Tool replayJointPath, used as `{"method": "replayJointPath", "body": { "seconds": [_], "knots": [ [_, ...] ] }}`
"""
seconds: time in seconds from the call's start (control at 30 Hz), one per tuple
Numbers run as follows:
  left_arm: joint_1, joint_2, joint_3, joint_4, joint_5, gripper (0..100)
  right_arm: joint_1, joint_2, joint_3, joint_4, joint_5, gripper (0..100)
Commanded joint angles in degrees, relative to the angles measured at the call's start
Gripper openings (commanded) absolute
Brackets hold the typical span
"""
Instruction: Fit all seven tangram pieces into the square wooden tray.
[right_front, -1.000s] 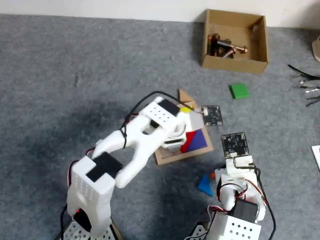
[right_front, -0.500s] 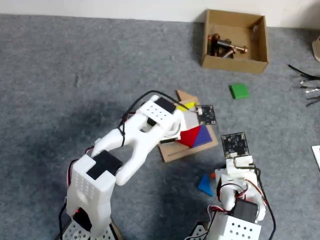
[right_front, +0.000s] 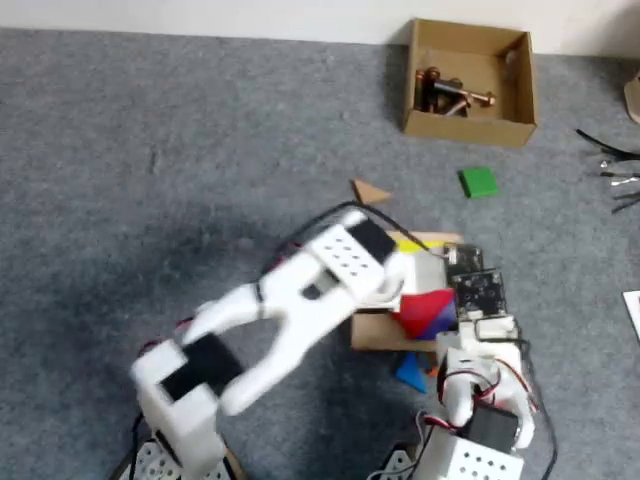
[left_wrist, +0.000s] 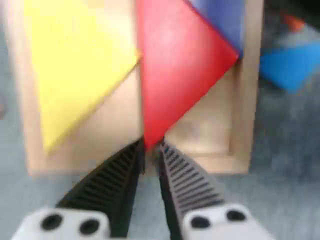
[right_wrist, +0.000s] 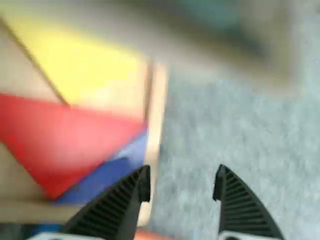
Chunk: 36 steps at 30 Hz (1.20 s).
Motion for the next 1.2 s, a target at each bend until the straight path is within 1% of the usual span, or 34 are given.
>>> {"method": "replayJointPath", "body": {
  "seconds": [0.0,0.13,0.23,0.43,0.6,0.7,0.77,0.97,1.1,1.17],
  "knots": [
    [1.80,-16.66,-1.54,2.55,1.05,0,-1.27,0.04,5.93,-0.31,0.70,20.3],
    [-0.66,-25.80,3.30,2.55,2.46,0,-1.27,0.04,5.93,-0.31,0.70,20.3],
    [-1.71,-29.49,7.34,2.46,2.46,0,-1.27,0.04,5.93,-0.31,0.70,20.3],
    [-1.80,-32.57,12.44,2.46,2.46,0,-1.27,0.04,5.93,-0.31,0.44,20.3],
    [-5.14,-33.71,14.46,2.46,2.64,0,-0.92,-0.13,5.85,0.48,0.18,20.3],
    [-6.99,-33.63,16.48,2.29,2.73,0,-0.92,-0.40,5.49,2.68,-3.25,20.3],
    [-7.87,-33.63,18.33,1.14,2.73,0,-0.84,-0.40,5.49,2.68,-4.66,20.3],
    [-12.26,-33.63,26.86,-5.54,2.81,0,-0.92,-0.40,5.49,2.86,-4.66,20.0],
    [-13.58,-33.63,32.66,-9.93,2.81,0,-0.92,-0.40,5.58,2.86,-4.66,19.9],
    [-13.76,-33.63,34.59,-11.96,4.48,1,-1.10,-0.40,5.58,2.86,-4.66,19.9]
  ]
}}
